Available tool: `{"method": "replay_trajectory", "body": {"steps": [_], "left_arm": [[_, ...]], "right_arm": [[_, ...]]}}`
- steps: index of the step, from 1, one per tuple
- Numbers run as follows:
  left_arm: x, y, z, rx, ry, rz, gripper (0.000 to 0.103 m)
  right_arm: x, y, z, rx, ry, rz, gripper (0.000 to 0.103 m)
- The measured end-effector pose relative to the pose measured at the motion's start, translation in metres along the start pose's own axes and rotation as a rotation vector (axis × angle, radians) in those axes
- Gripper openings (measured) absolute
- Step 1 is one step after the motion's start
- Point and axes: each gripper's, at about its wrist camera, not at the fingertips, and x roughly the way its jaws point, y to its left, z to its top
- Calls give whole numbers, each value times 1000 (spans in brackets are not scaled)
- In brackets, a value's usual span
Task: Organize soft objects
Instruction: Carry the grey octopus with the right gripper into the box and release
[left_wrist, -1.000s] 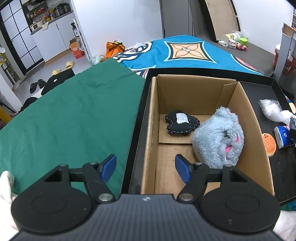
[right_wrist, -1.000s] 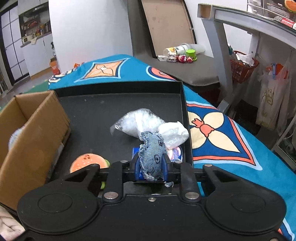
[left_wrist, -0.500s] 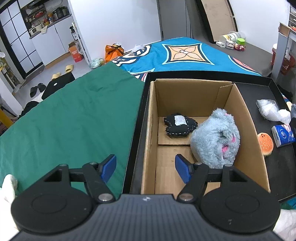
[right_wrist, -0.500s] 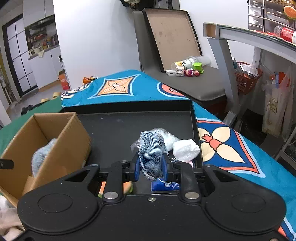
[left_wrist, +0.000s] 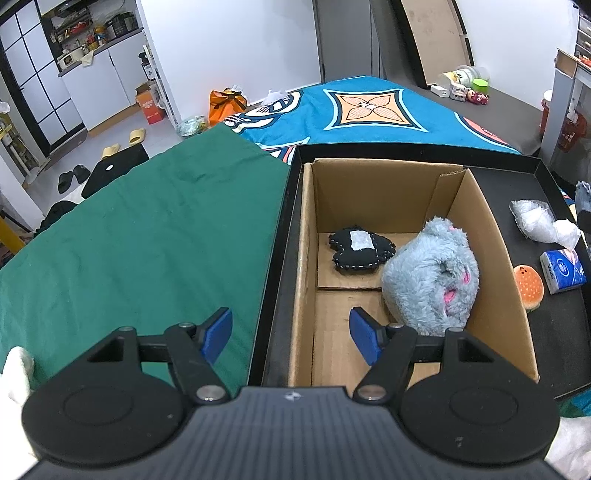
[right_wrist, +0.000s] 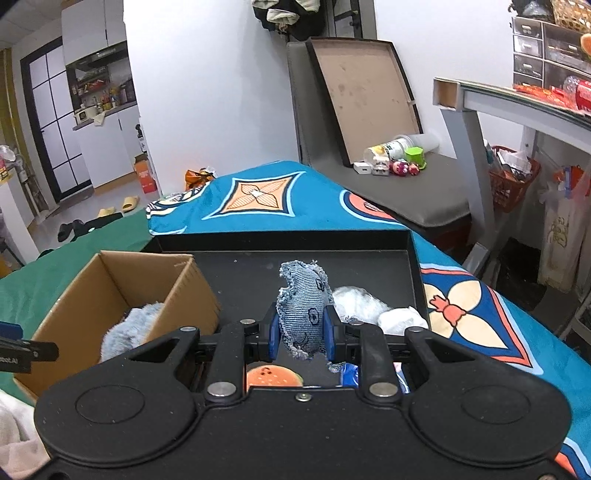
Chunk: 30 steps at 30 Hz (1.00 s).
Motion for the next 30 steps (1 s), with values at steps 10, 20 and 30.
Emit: {"method": "replay_trajectory", "body": {"steps": [10,20,30], "left_arm": [[4,7,-1,-18,-1,-21,69],[7,10,2,-29,-24,-42,69],[12,12,-2,-43,-36,-78,64]], "right_arm": [[-2,25,11,-41,-44,56,23],[1,50,16,-83,-52,118,23],[3,79,18,-156,-52,202,23]]}}
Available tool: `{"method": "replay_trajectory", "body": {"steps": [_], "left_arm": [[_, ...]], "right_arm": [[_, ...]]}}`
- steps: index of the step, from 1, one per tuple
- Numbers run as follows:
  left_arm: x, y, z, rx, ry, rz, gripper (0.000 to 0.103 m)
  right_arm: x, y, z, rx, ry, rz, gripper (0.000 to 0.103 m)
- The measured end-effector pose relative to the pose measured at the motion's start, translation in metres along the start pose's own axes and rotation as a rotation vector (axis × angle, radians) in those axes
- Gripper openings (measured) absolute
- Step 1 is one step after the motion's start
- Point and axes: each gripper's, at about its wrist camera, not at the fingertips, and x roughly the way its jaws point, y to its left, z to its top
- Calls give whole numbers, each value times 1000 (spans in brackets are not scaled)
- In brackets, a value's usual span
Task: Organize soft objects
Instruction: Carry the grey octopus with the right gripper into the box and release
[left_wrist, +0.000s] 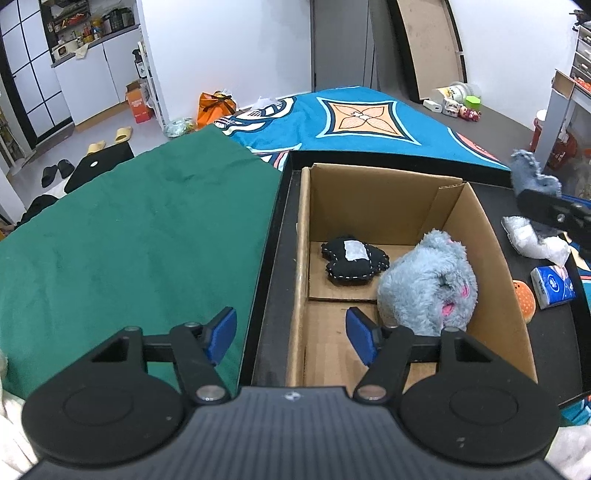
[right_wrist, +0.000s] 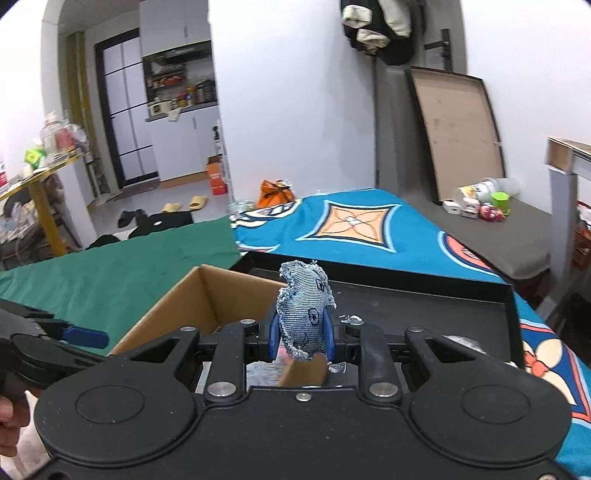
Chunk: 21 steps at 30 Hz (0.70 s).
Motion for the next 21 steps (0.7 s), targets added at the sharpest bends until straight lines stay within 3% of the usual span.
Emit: {"method": "replay_trajectory", "body": {"steps": [8,14,18,20,21], "left_arm": [[5,12,-3,-34,19,-16,35],[7,17,-4,-53,29,-73,16],[7,15,-3,-55,33,-98,9],[6,17,-3,-64,34,-109,9],[5,17,-3,-64,33,-110,9]], "right_arm": [[12,23,4,-23,36,57,23],[21,44,9,-35,46,108,23],[32,54,12,-47,52,119,25],[34,59,14,-47,49,128,32],[35,60,14,-41,59,132,46]]}}
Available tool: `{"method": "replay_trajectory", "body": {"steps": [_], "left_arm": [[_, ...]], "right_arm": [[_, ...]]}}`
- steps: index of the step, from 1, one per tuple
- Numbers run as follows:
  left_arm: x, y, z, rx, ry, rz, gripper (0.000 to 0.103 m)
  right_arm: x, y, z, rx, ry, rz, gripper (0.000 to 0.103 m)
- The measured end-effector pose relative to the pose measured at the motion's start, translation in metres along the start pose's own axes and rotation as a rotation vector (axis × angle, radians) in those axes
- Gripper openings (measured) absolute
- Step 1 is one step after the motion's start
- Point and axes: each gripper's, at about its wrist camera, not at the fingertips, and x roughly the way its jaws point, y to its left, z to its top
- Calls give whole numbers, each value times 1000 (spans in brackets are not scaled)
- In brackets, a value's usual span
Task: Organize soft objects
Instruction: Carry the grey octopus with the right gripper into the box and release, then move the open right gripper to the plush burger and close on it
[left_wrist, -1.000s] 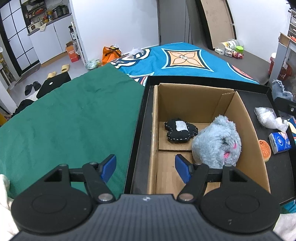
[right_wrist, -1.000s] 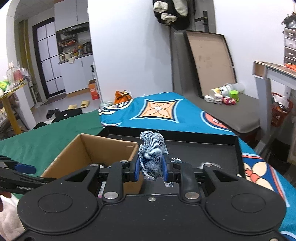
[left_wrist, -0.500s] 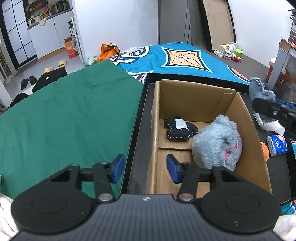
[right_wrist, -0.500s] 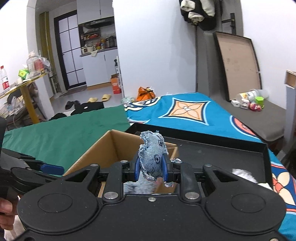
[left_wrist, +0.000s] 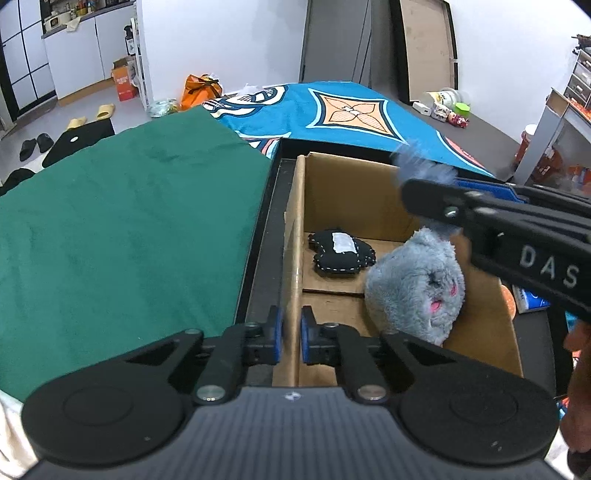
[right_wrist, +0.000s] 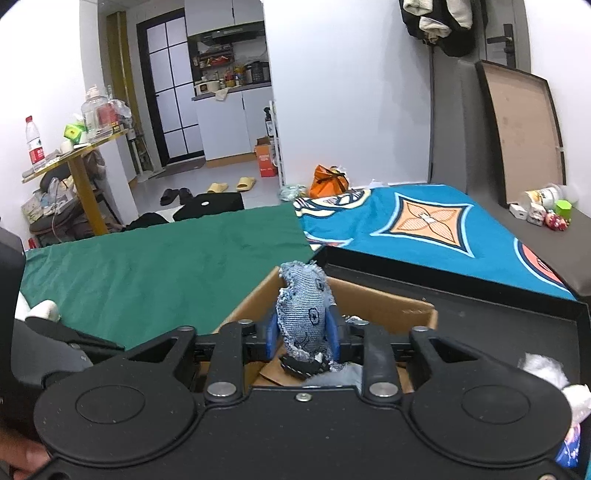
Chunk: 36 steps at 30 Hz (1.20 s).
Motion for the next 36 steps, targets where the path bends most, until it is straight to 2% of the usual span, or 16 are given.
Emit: {"method": "replay_trajectory", "body": {"steps": [2,13,19,21,23,26,36], "left_arm": [[-1,0,0,2,-1,0,9],[-6,-2,3,-4,-9,13,10],[-9,-6,7,15,-1,33,15],[-11,-6,9,13,-4,41,20],[-13,-7,10,12,-12,56,36],[-14,-10,10,15,-21,88,49],[-9,-27,4,61,-14,124,56]], "right_arm": [[-2,0,-3,15,0,0,60],[-18,-27,-19,116,35,-78,60],[-28,-42,-29,141,32,-130,60],[-32,-50,-32,155,28,-151,60],[-36,-59,-36,169,29,-163,60],[-39,-69,-44,176,44,-175,60],[-38,-92,-77,194,100,-213,60]]}}
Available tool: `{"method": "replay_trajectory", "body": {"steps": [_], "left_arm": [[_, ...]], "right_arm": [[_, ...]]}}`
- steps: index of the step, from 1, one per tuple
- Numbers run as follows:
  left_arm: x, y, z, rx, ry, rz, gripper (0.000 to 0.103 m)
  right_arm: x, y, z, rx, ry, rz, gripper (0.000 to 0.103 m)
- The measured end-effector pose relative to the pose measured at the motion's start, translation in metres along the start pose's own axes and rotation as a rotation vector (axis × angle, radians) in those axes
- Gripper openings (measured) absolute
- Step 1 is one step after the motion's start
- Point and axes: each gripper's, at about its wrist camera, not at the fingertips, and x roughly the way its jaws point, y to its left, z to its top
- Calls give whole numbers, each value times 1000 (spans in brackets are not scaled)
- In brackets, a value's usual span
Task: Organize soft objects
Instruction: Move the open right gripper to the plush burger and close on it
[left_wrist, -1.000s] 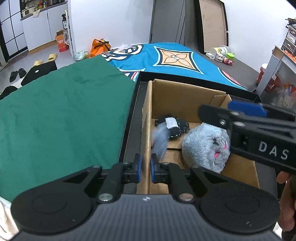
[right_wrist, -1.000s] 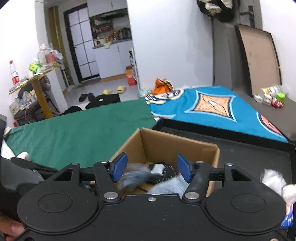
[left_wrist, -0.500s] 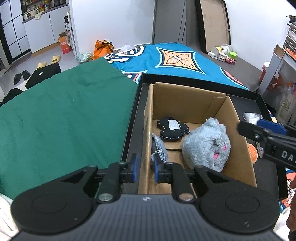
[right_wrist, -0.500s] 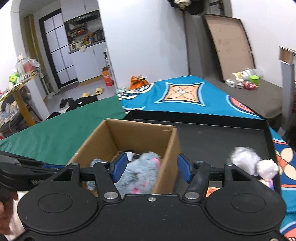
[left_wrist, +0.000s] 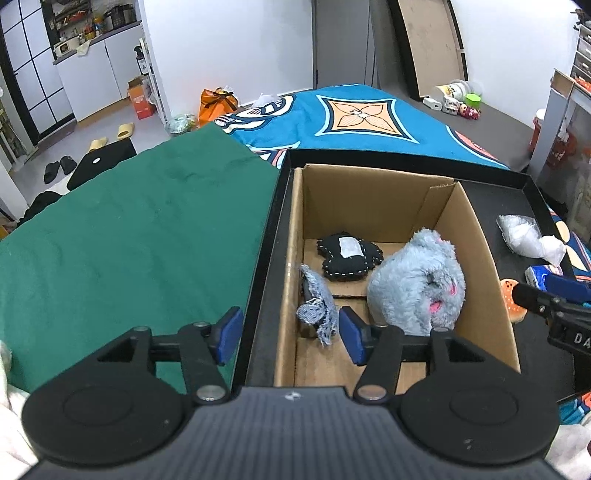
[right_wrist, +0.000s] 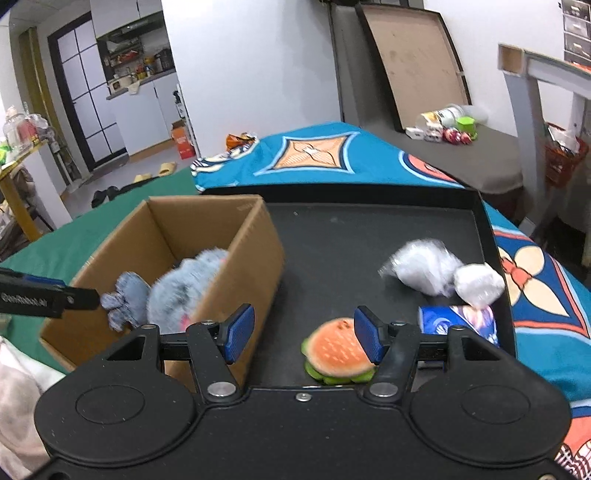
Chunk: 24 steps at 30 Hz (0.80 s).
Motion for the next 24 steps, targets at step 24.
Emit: {"method": "replay_trajectory", "body": {"steps": [24], "left_arm": [[5,-24,-6,69,5,130,66]], "right_arm": [[44,-10,-20,-6,104,-37,65]]}}
